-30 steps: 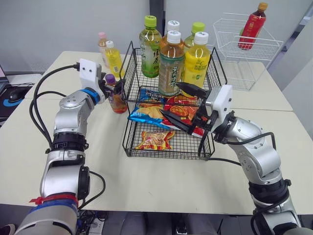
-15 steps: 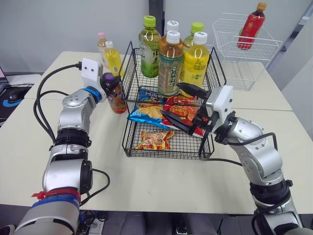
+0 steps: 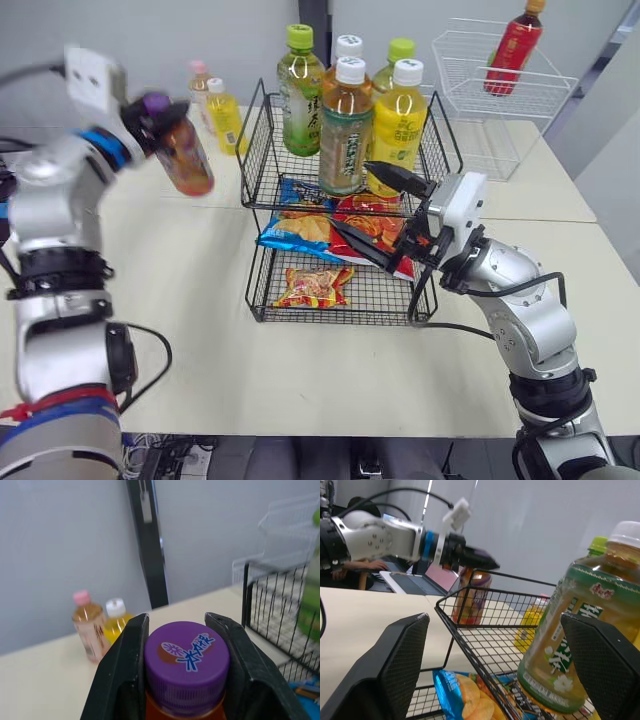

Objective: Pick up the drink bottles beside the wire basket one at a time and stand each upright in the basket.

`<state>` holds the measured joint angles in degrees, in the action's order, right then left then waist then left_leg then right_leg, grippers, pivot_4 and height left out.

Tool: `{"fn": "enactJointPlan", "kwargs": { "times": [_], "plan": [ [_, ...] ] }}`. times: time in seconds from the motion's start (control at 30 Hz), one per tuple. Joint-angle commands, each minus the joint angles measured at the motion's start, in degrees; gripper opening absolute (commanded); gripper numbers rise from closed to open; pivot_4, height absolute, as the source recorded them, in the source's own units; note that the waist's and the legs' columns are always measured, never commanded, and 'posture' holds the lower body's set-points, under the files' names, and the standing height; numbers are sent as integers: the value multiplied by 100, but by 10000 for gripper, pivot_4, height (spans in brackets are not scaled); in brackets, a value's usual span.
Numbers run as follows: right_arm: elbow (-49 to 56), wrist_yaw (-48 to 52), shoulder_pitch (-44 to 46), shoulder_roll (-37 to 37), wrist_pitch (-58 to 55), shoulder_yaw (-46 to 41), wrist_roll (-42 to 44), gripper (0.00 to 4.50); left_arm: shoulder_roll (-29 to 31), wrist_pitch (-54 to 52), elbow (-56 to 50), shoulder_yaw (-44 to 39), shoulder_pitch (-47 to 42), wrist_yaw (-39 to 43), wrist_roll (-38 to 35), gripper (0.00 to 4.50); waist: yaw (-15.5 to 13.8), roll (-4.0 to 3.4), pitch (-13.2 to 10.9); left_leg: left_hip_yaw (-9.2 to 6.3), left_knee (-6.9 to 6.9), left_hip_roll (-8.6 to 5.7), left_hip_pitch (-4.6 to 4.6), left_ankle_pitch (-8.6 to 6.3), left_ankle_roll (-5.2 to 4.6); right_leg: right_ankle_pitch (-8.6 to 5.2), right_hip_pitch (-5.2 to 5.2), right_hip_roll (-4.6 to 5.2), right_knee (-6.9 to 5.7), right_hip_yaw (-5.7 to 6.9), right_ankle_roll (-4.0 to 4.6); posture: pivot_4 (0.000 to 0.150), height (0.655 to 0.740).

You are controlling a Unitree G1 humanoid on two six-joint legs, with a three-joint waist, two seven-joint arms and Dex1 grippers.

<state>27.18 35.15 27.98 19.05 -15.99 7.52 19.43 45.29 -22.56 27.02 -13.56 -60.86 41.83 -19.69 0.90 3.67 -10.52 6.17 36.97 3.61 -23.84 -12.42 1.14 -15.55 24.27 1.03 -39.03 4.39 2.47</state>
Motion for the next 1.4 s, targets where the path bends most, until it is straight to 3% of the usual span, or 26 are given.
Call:
{"fn": "enactJointPlan", "kwargs": {
  "times": [0.03,0.23,0.43,0.83,1.17,1.4],
  "plan": [
    [98,-49,79,-77,311,-139,18,45000,222,-645,-724,-188,-780,384,-626,13837,-58,0,0,1,0,-4,1,-1,-1,-1,-1,3,0,-2,-2,1500,7400],
    [17,67,79,-140,760,-51,-66,45000,251,-1670,-1008,-56,-1949,823,-1221,13837,-73,-1,0,1,6,-4,7,-2,-3,-14,-7,2,-6,-3,-31,1500,7400],
    [-55,-1,44,-225,944,-2,-167,45000,-70,-2166,-965,-30,-2465,925,-1539,13837,-55,-4,-2,2,7,-2,13,0,-1,-13,-6,-1,-14,-7,-31,1500,7400],
    [95,-136,-134,-216,885,-30,-265,45000,-693,-2093,-1522,646,-1309,741,-1101,13837,-49,-7,-3,10,13,-3,28,3,3,-14,-7,0,-46,-20,-27,1500,7400],
    [161,-202,-179,-152,817,-29,-268,45000,-910,-1543,-1181,903,-943,855,-678,13837,-41,-8,-4,14,12,-3,31,5,6,-3,-3,-1,-52,-25,-2,1500,7400],
    [139,-221,-164,-155,808,-7,-272,45000,-914,-1467,-994,791,-1048,893,-669,35385,-42,-8,-3,15,13,-4,39,5,6,-7,-9,-1,-56,-27,-10,1500,7400]
  ]
}}
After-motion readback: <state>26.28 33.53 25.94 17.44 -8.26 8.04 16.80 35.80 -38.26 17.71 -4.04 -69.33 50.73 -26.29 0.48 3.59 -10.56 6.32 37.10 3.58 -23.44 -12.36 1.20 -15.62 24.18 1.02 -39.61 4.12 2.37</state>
